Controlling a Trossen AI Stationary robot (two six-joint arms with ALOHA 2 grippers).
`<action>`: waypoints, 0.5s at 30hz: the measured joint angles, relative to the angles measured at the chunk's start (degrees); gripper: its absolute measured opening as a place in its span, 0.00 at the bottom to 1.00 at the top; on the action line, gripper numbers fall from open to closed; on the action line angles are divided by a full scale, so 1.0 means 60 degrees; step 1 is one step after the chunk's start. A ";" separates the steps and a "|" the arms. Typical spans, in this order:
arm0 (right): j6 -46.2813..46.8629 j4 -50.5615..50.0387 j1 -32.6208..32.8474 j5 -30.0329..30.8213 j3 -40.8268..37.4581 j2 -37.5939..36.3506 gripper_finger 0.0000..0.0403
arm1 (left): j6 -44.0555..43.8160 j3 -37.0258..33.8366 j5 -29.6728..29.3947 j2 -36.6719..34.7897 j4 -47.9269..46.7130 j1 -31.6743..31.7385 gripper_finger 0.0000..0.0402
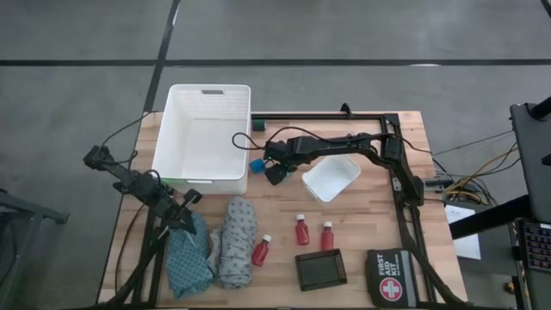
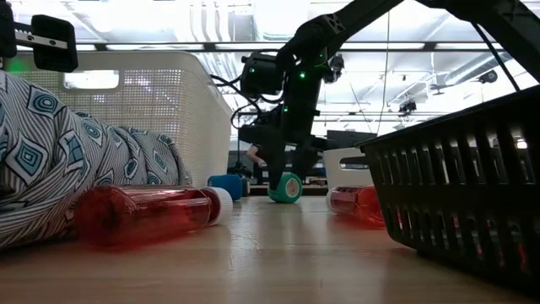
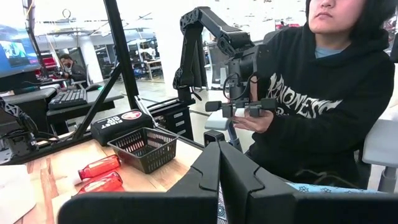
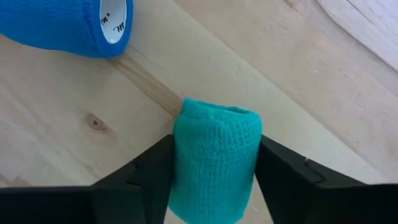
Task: Pick & place medical supplies in basket/bin
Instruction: Put the light green bandage into the small white bin
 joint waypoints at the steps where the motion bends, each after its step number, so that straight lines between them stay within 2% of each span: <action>1: -0.0001 0.0001 0.0006 0.0006 0.0000 0.0000 0.46 | 0.0002 -0.0002 0.0002 0.0000 -0.0002 -0.0001 0.01; 8: -0.0038 0.0012 0.0011 0.0018 0.0000 0.0000 0.41 | -0.0001 0.0000 0.0000 0.0000 -0.0001 0.0000 0.01; 15: -0.0232 -0.0039 0.0059 0.0026 -0.0029 -0.0279 0.41 | 0.0001 0.0001 -0.0001 0.0000 0.0001 0.0001 0.01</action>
